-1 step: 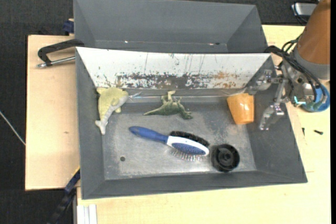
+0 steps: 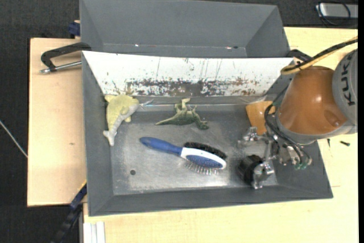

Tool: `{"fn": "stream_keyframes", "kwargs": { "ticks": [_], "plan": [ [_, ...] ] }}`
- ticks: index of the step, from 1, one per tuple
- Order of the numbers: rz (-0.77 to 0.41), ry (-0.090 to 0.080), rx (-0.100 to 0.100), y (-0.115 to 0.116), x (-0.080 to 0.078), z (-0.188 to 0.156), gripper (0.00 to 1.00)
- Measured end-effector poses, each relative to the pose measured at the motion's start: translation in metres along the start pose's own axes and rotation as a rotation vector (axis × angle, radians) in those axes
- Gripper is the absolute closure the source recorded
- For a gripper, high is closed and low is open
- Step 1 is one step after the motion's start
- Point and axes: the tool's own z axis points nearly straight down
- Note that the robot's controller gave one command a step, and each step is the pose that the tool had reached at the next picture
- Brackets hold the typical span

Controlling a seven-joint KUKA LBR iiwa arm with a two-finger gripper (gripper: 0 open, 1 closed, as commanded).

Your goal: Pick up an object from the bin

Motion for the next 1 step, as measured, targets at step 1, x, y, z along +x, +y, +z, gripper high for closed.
{"fn": "stream_keyframes", "kwargs": {
  "ticks": [1],
  "plan": [
    [0.407, -0.010, 0.001, -0.0117, -0.0013, -0.0285, 0.00]
  ]
}}
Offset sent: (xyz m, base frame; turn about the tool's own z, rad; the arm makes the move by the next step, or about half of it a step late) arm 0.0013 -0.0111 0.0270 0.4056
